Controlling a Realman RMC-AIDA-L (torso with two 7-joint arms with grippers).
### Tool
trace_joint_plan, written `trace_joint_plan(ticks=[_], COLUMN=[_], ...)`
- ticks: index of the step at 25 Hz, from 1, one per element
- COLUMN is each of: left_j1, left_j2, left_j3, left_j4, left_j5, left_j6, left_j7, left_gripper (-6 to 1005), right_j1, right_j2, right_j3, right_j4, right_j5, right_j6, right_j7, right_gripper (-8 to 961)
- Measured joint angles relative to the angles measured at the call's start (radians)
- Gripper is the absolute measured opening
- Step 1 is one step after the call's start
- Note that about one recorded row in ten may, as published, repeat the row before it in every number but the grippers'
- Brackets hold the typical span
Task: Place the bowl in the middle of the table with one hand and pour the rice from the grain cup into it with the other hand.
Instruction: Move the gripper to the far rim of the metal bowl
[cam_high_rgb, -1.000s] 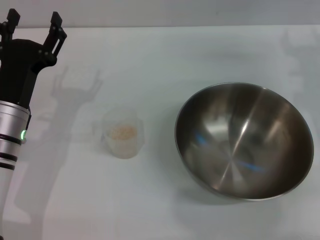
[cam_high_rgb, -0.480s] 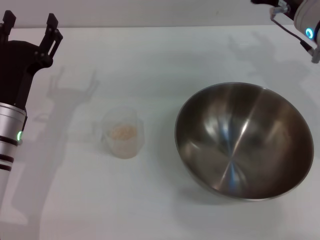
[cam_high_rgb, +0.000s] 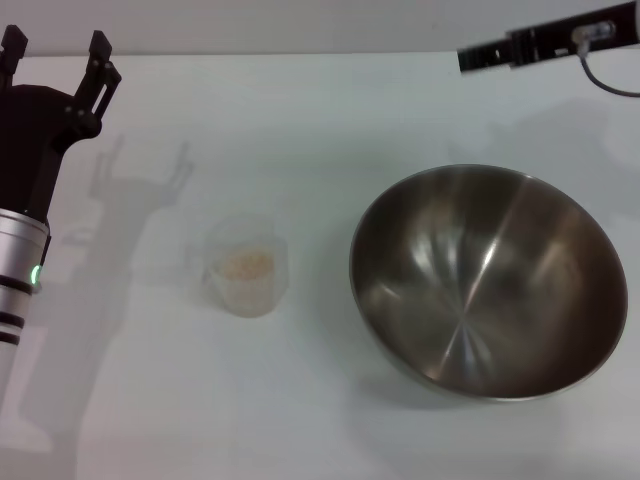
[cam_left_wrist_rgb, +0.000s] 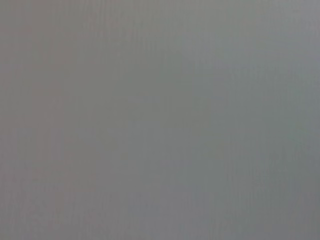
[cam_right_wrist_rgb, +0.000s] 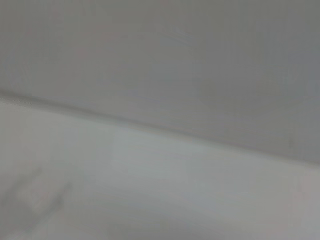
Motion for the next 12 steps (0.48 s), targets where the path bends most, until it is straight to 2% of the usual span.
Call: trace_joint_plan(ticks=[6, 9, 12], left_j1=[0.004, 0.005, 0.005], left_j2=[0.001, 0.001, 0.001], left_j3=[0.000, 0.000, 0.000], left_j4=[0.003, 0.009, 0.009], left_j5=[0.000, 0.001, 0.002], left_j6=[0.004, 0.007, 0.007], left_j7=[0.000, 0.000, 0.000], left_gripper=[870, 870, 871], right_j1=[0.078, 0.102, 0.118], right_j2=[-0.033, -0.046, -0.050], right_j3=[0.062, 0.079, 0.082], right_j4=[0.034, 0.075, 0.127], right_j5=[-0.038, -0.055, -0.079], right_j6=[0.222, 0.278, 0.307], right_j7=[-0.047, -0.074, -0.107], right_gripper=[698, 689, 681])
